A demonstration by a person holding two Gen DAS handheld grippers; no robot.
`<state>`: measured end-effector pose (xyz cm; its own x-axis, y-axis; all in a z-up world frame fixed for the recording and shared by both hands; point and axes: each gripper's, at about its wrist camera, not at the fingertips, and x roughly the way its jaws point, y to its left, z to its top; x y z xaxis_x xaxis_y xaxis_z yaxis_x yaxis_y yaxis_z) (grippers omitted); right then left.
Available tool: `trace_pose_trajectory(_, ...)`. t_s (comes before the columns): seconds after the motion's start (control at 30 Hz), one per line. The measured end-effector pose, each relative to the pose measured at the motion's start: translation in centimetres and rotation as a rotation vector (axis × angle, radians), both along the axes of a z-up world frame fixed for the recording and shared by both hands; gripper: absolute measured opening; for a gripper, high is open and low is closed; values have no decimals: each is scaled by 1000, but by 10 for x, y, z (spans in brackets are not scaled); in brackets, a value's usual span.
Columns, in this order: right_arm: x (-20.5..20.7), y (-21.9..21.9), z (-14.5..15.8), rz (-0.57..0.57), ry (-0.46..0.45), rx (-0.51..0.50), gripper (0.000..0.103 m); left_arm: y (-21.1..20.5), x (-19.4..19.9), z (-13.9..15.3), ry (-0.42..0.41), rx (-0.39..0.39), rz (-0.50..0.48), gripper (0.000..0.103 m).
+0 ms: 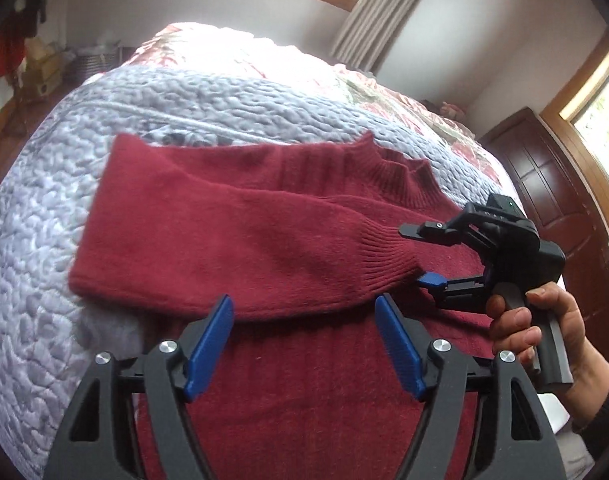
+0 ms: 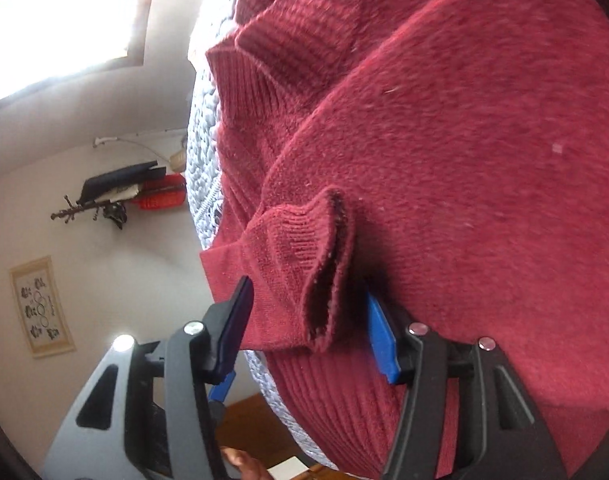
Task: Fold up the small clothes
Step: 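Carry the held sleeve across the sweater body toward the right gripper, then grasp the folded sleeve cuff with the right gripper and press it onto the sweater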
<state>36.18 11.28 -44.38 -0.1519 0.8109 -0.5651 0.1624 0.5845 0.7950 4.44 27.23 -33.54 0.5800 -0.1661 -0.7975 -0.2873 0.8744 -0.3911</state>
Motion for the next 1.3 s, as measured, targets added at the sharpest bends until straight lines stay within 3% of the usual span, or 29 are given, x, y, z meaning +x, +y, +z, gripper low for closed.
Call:
trace_pose_trajectory(0.07,0,6,4,27,-42,-43,13,26,-9,-3,17,-48,81,74)
trace_pose_trajectory(0.13,0,4,12,36,-83,-71,7,48,-18,-5,26,-80,150,74)
trace_pose_trajectory(0.33,13,-8,60,57,-222,-109,6,85,-33,-4,27,-116,252,74)
trace_pose_trajectory(0.57,31,-47,122,9,-355,-126,6,88,-33,-1,25,-122,247,74)
trace_pose_trajectory(0.67,33,-77,131,-26,-369,-141,6,83,-27,-4,27,-135,232,74)
trace_pose_trajectory(0.9,20,-126,112,-83,-336,-183,6,71,-1,-9,17,-182,165,74)
trace_pose_trajectory(1.13,7,-153,83,-161,-289,-211,6,94,35,-19,-26,-464,167,75)
trace_pose_trajectory(1.3,3,-163,59,-170,-237,-220,6,88,61,-26,-5,-525,81,78)
